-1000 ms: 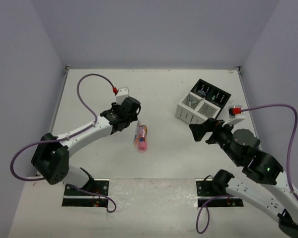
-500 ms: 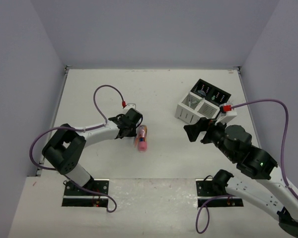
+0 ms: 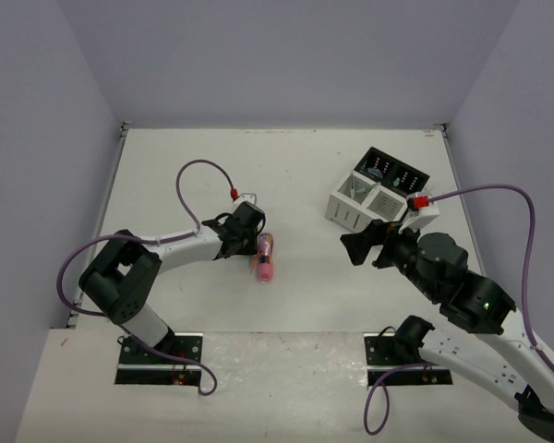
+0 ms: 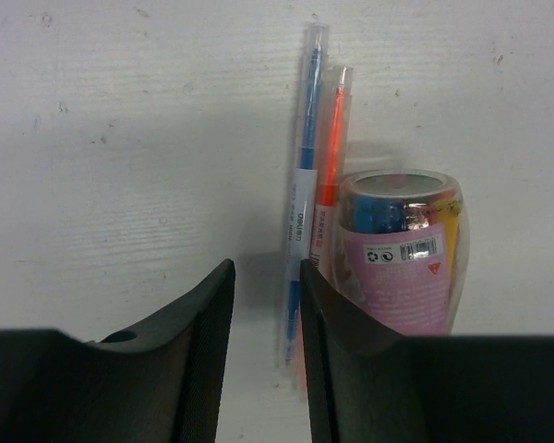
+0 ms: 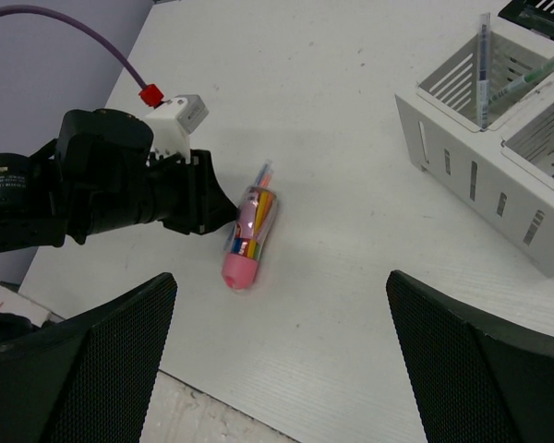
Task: Sort the stationery into containers
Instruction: Pick up the pen from the center of the board.
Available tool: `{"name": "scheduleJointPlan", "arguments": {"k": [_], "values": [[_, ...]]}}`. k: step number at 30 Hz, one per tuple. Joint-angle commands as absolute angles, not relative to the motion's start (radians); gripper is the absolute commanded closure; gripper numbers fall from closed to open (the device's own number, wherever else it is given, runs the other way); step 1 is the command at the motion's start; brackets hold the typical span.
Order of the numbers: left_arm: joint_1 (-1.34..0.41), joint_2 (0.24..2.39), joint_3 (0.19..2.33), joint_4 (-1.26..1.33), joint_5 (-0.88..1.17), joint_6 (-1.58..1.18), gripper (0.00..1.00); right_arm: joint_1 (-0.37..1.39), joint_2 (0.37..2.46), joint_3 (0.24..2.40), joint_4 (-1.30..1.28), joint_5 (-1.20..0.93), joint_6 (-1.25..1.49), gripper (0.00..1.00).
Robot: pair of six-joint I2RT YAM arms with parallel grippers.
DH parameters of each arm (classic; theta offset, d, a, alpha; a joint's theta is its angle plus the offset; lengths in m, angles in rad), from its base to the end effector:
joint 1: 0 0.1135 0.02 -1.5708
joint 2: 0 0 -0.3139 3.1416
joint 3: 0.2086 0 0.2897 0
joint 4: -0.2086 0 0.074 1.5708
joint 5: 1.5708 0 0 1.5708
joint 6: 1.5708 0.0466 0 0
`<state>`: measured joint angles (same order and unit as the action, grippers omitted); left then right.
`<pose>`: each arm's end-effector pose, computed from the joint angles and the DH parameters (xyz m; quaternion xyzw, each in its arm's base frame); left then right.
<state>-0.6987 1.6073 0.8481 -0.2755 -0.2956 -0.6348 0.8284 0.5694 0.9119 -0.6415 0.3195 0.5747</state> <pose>0.2682 -0.2076 0.1737 -0.0085 0.9545 -0.0504 0.2937 0.0888 0.0752 0.3996 -0.0068 0.7999 0.2807 0.5305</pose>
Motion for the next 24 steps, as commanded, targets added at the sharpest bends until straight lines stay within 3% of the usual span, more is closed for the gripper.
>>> {"name": "scheduleJointPlan", "arguments": {"k": [1, 12, 15, 19, 24], "values": [[-0.694, 1.631, 0.837, -0.238, -0.290, -0.611, 0.64, 0.829, 0.571, 0.909, -0.617, 0.298, 0.558, 0.01], [-0.692, 1.677, 0.845, -0.306, -0.413, -0.656, 0.66, 0.829, 0.558, 0.920, -0.612, 0.277, 0.560, 0.01], [-0.684, 1.673, 0.847, -0.328, -0.444, -0.673, 0.76, 0.830, 0.560, 0.924, -0.609, 0.270, 0.560, 0.01], [-0.667, 1.684, 0.846, -0.348, -0.459, -0.683, 0.98, 0.829, 0.559, 0.927, -0.604, 0.262, 0.559, 0.01], [-0.644, 1.610, 0.827, -0.360, -0.481, -0.699, 1.00, 0.829, 0.553, 0.920, -0.603, 0.264, 0.560, 0.01]]}}
